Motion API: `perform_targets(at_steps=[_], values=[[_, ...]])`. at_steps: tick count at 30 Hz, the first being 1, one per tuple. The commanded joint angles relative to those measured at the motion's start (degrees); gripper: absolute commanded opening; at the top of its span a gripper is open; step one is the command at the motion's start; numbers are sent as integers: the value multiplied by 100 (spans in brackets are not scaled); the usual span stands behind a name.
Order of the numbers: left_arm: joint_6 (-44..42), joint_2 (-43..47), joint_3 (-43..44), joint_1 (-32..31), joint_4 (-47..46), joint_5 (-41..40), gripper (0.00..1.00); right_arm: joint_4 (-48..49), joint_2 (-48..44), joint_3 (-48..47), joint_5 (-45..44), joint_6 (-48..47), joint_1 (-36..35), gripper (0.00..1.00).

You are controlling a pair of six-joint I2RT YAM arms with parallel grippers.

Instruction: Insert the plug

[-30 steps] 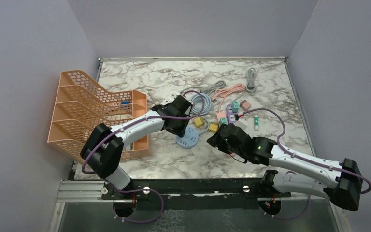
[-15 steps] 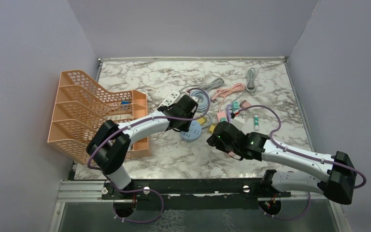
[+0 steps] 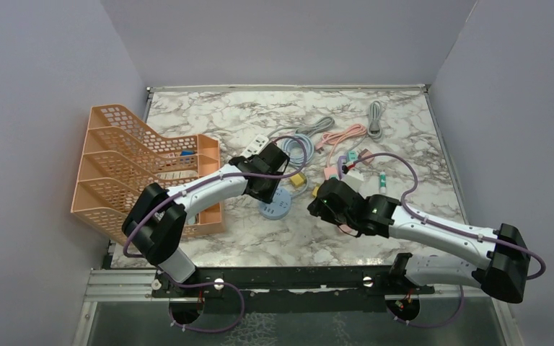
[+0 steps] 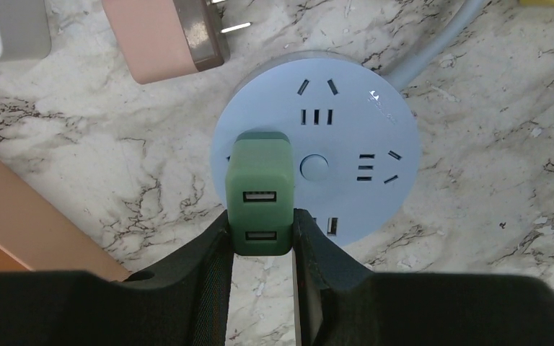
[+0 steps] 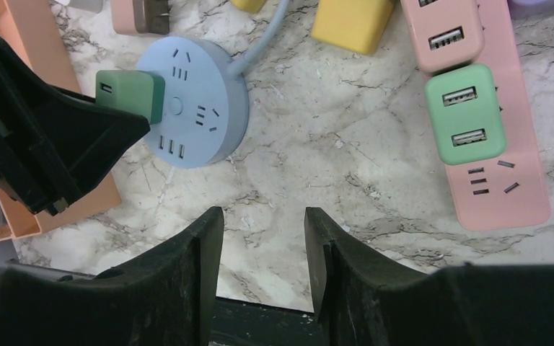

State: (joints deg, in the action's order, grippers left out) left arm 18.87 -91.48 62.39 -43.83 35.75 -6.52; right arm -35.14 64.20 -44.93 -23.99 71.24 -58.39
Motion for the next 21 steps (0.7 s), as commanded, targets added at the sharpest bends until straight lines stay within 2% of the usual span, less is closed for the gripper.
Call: perform_targets(at_steps=[1,5,9,13,21], values=[[-115,-28,-233,37,859,183,31,88,135,-126,-156,-41,5,46],[-149,258,57,133,840,387,50,59,325,-265,-171,63,8,46],[-173,770,391,277,747,628,61,-12,621,-452,-242,150,4,46],[-48,1218,416,453,473,528,63,-202,1080,-824,-395,252,31,47],[513,2560,-41,808,-304,-783,63,-264,2103,-1673,-460,-376,447,56]])
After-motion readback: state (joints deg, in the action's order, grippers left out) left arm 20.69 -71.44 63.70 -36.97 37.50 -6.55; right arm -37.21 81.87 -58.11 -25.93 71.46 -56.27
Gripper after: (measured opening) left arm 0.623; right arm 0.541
